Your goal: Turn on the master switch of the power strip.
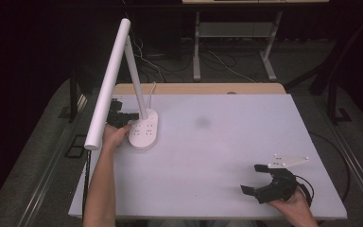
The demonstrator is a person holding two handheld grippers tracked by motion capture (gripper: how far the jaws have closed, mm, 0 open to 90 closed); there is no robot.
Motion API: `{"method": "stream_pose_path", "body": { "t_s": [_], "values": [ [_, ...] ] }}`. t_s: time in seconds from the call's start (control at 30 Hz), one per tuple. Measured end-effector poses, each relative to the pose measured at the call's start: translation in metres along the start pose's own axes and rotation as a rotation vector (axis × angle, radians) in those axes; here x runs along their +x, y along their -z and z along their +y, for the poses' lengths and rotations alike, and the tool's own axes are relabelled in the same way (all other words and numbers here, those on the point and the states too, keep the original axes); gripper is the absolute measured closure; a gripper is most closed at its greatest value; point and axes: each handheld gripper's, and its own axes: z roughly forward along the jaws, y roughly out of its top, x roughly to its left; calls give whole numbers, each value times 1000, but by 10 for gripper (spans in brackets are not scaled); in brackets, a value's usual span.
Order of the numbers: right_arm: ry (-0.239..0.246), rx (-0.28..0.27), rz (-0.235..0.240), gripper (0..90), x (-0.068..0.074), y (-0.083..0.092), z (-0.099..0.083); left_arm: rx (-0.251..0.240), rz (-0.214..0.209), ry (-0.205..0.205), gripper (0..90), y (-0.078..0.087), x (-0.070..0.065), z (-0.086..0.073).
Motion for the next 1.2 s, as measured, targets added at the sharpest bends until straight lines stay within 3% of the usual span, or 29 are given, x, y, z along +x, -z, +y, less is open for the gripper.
{"method": "stream_pose_path", "body": {
  "t_s": [0.17, 0.33, 0.47, 0.67, 0.77, 0.8, 0.9, 1.03, 1.2],
  "values": [
    [1, 3, 0, 5, 0, -1, 0, 27, 37, -34, 900, -1, -5, 3],
    [-1, 0, -1, 5, 0, -1, 0, 29, 12, 4, 900, -1, -1, 3],
    [1, 1, 3, 6, 0, 0, 0, 27, 23, 5, 900, -1, -2, 2],
    [5, 4, 4, 5, 0, -1, 1, -30, -11, 48, 900, -1, 2, -5],
    [1, 0, 3, 5, 0, -2, 1, -47, -17, 25, 900, -1, -1, -6],
    [-3, -1, 3, 5, -1, -1, 1, -52, -16, 0, 900, -2, -3, -6],
    [-4, -1, 1, 5, -1, -1, 1, -57, 4, -34, 900, -2, -9, -5],
    [-2, 2, 2, 5, 0, -1, 1, -80, 47, -42, 900, 4, -14, -4],
    [-1, -4, -1, 5, -1, 0, 1, -97, 68, -48, 900, 17, -14, 0]
  ]
}}
